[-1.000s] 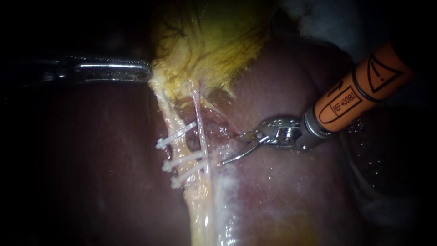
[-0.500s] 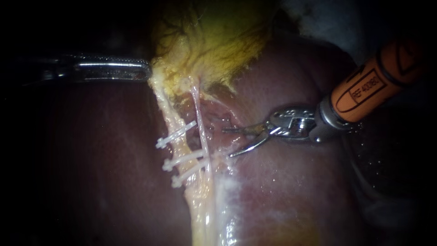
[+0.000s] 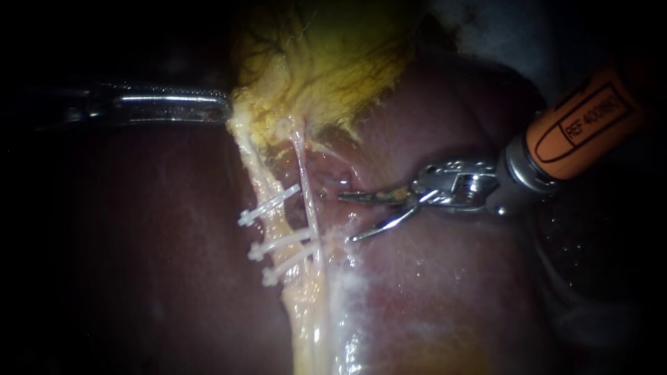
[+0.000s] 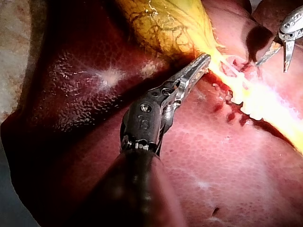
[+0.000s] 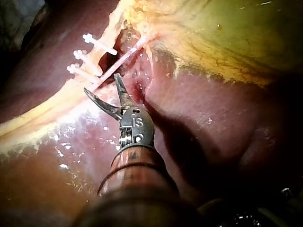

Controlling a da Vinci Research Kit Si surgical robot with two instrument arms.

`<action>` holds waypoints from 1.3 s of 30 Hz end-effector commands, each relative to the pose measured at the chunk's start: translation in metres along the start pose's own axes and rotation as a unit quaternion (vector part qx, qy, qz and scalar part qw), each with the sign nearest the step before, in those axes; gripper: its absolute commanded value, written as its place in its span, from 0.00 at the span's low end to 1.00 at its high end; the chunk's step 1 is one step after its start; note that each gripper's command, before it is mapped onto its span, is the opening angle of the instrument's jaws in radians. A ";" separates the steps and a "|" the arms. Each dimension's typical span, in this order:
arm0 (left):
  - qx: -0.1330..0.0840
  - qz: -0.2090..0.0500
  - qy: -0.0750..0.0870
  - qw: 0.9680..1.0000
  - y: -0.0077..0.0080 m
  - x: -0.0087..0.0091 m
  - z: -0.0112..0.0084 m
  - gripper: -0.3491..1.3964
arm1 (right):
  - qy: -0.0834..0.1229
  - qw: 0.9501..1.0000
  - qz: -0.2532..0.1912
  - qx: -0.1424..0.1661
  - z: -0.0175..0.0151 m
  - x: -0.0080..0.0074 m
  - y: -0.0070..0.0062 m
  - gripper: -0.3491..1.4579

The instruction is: Go to the cutting position left tube

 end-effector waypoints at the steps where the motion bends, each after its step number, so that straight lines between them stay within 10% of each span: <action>1: 0.000 0.000 0.000 1.000 0.0000 0.0000 0.0000 0.00 | -0.001 1.000 0.001 0.001 0.0003 0.0000 0.0000 0.88; 20: 0.000 0.000 0.000 1.000 0.0000 0.0000 0.0001 0.00 | -0.010 1.000 -0.009 0.021 0.0049 0.0008 0.0009 0.87; 39: -0.001 0.000 0.000 1.000 -0.0002 0.0000 0.0001 0.00 | -0.015 0.999 -0.011 0.029 0.0068 -0.0023 0.0055 0.87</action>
